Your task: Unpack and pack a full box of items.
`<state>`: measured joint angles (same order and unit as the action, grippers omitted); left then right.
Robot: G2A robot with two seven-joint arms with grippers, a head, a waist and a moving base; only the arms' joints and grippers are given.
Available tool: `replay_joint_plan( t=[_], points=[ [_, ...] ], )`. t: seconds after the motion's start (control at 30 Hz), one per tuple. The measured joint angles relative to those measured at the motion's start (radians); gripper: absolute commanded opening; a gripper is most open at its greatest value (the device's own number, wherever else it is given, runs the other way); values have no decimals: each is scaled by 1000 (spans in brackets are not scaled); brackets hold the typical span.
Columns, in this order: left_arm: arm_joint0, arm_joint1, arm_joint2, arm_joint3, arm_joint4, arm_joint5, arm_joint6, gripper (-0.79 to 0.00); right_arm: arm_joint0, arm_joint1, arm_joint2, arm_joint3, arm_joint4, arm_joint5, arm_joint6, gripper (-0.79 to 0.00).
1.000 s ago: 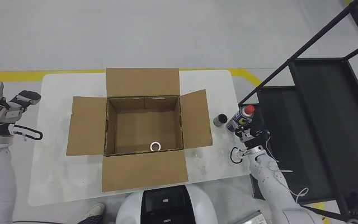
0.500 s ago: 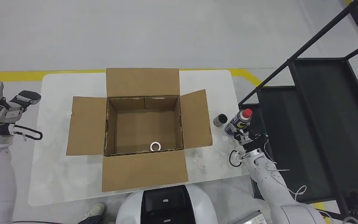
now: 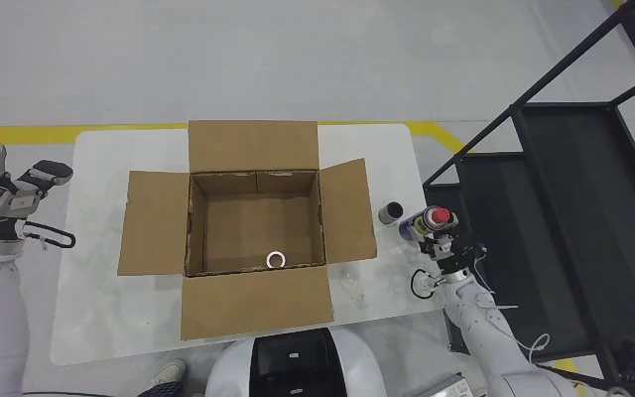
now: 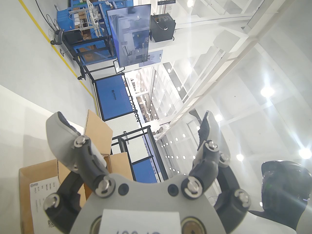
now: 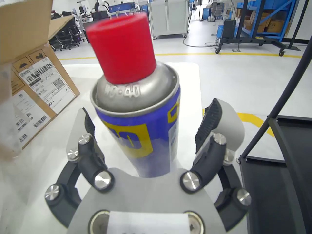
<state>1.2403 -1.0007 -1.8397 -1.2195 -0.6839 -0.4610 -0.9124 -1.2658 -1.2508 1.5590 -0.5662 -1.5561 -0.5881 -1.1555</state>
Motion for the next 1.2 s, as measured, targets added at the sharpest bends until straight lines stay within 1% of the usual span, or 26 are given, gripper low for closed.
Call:
replay_joint_plan(
  t=[0.1,0.23,0.3,0.4,0.5,0.53,0.6,0.63,0.73,0.83,0.93,1.03,1.13,1.2],
  points=[
    [0,0,0,0,0,0,0,0,-50,12,20,-87,8,9,-26,0],
    [0,0,0,0,0,0,0,0,-144,26,55,-262,35,14,-21,0],
    [0,0,0,0,0,0,0,0,-193,31,73,-356,55,2,5,0],
    [0,0,0,0,0,0,0,0,-283,39,110,-539,85,-1,92,0],
    [0,0,0,0,0,0,0,0,-375,45,152,-749,126,-11,221,0],
    [0,0,0,0,0,0,0,0,-410,48,171,-837,136,-13,279,0],
    [0,0,0,0,0,0,0,0,-461,53,196,-966,131,-15,385,0],
    [0,0,0,0,0,0,0,0,-489,56,208,-1049,127,-19,468,0],
    [0,0,0,0,0,0,0,0,-532,60,215,-1237,136,-45,681,0],
    [0,0,0,0,0,0,0,0,-530,63,191,-1376,139,-66,888,0],
    [0,0,0,0,0,0,0,0,-487,66,143,-1462,128,-82,1064,0],
    [0,0,0,0,0,0,0,0,-443,67,63,-1498,84,-103,1214,0],
    [0,0,0,0,0,0,0,0,-391,65,-27,-1497,75,-115,1346,0],
    [0,0,0,0,0,0,0,0,-352,63,-79,-1485,83,-122,1412,0]
  ],
)
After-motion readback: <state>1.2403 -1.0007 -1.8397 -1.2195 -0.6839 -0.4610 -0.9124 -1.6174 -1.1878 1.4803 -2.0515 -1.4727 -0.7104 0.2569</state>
